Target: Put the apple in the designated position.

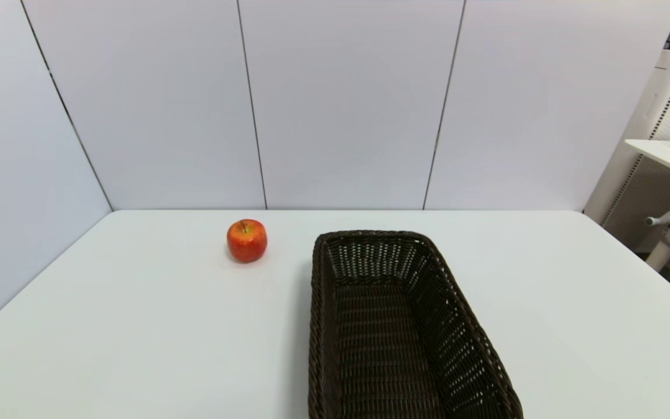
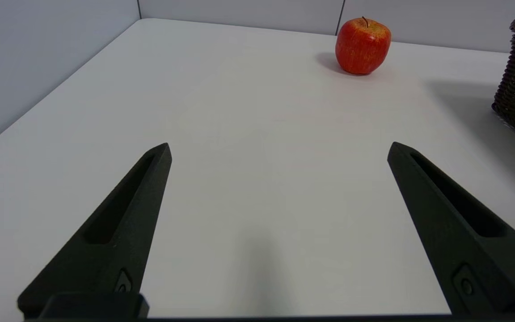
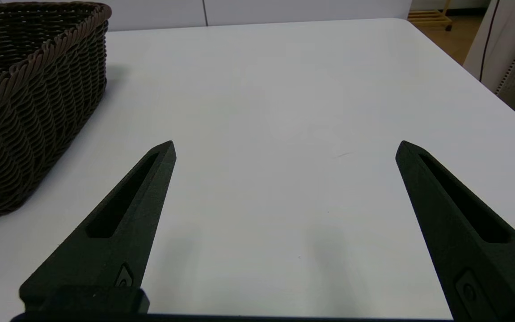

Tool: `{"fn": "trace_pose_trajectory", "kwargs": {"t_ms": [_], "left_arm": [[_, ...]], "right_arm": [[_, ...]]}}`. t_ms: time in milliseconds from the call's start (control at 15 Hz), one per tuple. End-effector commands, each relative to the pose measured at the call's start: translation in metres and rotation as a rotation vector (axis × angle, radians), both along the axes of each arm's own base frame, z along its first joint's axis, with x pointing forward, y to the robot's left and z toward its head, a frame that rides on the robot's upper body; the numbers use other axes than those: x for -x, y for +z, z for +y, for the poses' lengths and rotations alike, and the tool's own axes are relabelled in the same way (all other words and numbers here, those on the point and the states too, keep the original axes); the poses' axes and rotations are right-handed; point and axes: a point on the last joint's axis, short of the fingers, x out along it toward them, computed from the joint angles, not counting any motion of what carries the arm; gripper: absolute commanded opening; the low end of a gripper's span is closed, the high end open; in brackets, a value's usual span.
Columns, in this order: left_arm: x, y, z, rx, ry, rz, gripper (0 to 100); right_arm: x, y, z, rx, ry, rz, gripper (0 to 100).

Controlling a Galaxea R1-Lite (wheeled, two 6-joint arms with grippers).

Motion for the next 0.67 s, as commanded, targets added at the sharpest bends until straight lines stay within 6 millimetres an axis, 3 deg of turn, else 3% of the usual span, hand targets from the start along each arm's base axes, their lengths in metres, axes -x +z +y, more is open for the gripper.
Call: {"fn": "trace_pose_trajectory", "kwargs": {"t_ms": [67, 600, 667], "left_arm": [[-0.0001, 0.0001, 0.0000, 0.001, 0.000, 0.000, 100], [-0.0004, 0.0005, 0.0000, 0.004, 0.002, 0.007, 100], [-0.0063, 0.0023, 0.0001, 0.004, 0.005, 0.079, 100]], "right_arm": [[-0.0001, 0.0001, 0.0000, -0.001, 0.000, 0.001, 100], [-0.0001, 0.0001, 0.0000, -0.001, 0.000, 0.001, 100], [-0.0001, 0.0001, 0.0000, 0.000, -0.001, 0.001, 100]]}}
